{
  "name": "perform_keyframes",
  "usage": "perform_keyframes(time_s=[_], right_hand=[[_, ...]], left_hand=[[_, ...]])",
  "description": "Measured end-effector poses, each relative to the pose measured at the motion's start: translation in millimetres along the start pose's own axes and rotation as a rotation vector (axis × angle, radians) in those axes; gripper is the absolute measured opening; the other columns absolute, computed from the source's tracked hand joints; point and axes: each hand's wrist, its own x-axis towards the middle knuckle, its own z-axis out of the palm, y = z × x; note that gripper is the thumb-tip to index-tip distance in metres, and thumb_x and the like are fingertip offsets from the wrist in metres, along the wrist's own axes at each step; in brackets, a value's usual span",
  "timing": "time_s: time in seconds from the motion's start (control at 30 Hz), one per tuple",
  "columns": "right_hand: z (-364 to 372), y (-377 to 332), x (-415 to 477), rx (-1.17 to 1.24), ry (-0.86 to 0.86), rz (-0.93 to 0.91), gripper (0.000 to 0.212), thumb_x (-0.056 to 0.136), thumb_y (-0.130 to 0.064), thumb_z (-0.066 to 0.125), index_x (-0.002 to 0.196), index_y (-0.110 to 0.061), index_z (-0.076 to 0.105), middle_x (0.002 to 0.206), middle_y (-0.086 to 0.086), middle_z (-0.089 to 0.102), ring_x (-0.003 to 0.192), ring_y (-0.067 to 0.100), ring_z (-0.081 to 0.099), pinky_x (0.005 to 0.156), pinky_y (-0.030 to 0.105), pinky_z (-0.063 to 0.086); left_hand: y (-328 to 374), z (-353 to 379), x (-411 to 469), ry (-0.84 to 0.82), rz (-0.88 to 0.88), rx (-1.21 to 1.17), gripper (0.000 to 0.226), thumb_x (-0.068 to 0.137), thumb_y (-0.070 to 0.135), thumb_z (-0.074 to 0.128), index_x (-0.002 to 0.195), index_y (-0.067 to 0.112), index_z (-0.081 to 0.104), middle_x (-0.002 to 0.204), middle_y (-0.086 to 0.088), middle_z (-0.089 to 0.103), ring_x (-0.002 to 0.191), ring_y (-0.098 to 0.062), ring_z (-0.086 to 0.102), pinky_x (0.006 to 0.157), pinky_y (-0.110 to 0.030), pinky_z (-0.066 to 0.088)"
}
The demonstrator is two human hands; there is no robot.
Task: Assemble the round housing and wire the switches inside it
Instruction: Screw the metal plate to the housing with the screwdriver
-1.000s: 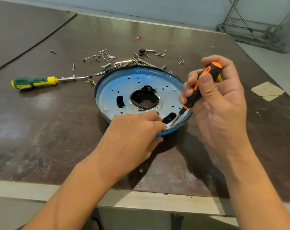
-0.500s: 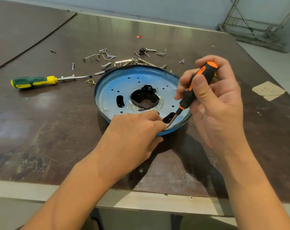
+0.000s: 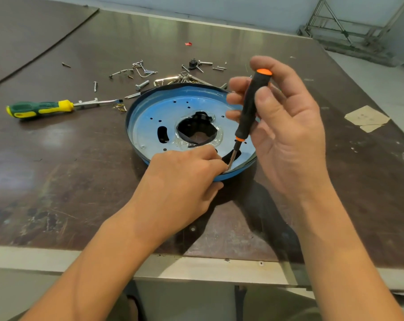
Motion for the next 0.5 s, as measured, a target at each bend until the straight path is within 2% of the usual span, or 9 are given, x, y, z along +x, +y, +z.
perform_keyframes(time_s=[0.07,0.17,0.23,0.27,0.37,0.43,0.5], right_hand=[[3.0,-0.2,-1.8,0.013,0.030,-0.023,0.027,0.096,0.004,0.053,0.120,-0.007,0.050,0.112,0.018,0.064,0.102,0.030,0.065,0.087,0.041,0.054],[3.1,-0.1,-1.5,0.017,0.036,-0.042,0.028,0.092,0.006,0.058,0.112,-0.009,0.046,0.099,0.015,0.065,0.078,0.027,0.060,0.073,0.037,0.049],[1.6,-0.5,-1.3,0.064,0.026,-0.019,0.019,0.097,-0.001,0.053,0.111,-0.009,0.045,0.089,0.011,0.061,0.070,0.022,0.051,0.068,0.035,0.045],[1.2,-2.3,-0.8,0.125,0.020,0.011,0.011,0.100,-0.008,0.048,0.111,-0.008,0.047,0.087,0.011,0.060,0.069,0.021,0.050,0.068,0.033,0.044],[-1.4,-4.6,-0.5,0.235,0.051,0.080,0.030,0.105,-0.019,0.032,0.113,-0.001,0.054,0.089,0.014,0.061,0.075,0.022,0.052,0.072,0.032,0.045],[-2.2,-3.3,-0.9,0.233,0.066,0.083,0.030,0.106,-0.016,0.032,0.113,0.001,0.055,0.090,0.014,0.063,0.076,0.021,0.055,0.074,0.032,0.047],[1.1,-1.2,-1.4,0.172,0.065,0.056,0.017,0.104,-0.012,0.043,0.110,-0.002,0.055,0.093,0.013,0.065,0.077,0.020,0.061,0.074,0.034,0.052]], left_hand=[[0.4,0.5,-0.2,0.013,-0.003,0.005,0.031,0.091,0.044,0.060,0.120,0.035,0.067,0.118,0.016,0.064,0.092,-0.011,0.067,0.063,-0.020,0.035],[0.4,1.0,0.0,0.026,0.002,-0.001,0.032,0.092,0.045,0.059,0.121,0.034,0.066,0.119,0.016,0.063,0.092,-0.012,0.067,0.064,-0.020,0.038],[0.3,1.4,-0.4,0.028,0.007,-0.002,0.032,0.092,0.045,0.058,0.121,0.034,0.066,0.120,0.016,0.063,0.092,-0.011,0.066,0.065,-0.022,0.045],[0.1,1.6,-0.5,0.029,0.007,0.000,0.032,0.092,0.045,0.058,0.121,0.034,0.066,0.120,0.016,0.062,0.092,-0.012,0.066,0.066,-0.024,0.047],[-0.3,2.0,-1.0,0.027,0.001,-0.002,0.031,0.091,0.044,0.058,0.119,0.033,0.067,0.118,0.016,0.063,0.091,-0.013,0.066,0.064,-0.026,0.048],[0.3,2.4,-0.9,0.024,-0.001,0.002,0.030,0.090,0.043,0.060,0.117,0.032,0.068,0.116,0.015,0.064,0.088,-0.014,0.067,0.063,-0.026,0.047],[0.3,3.1,-0.6,0.024,0.001,0.011,0.029,0.090,0.043,0.060,0.116,0.032,0.068,0.115,0.015,0.064,0.086,-0.014,0.067,0.062,-0.026,0.047]])
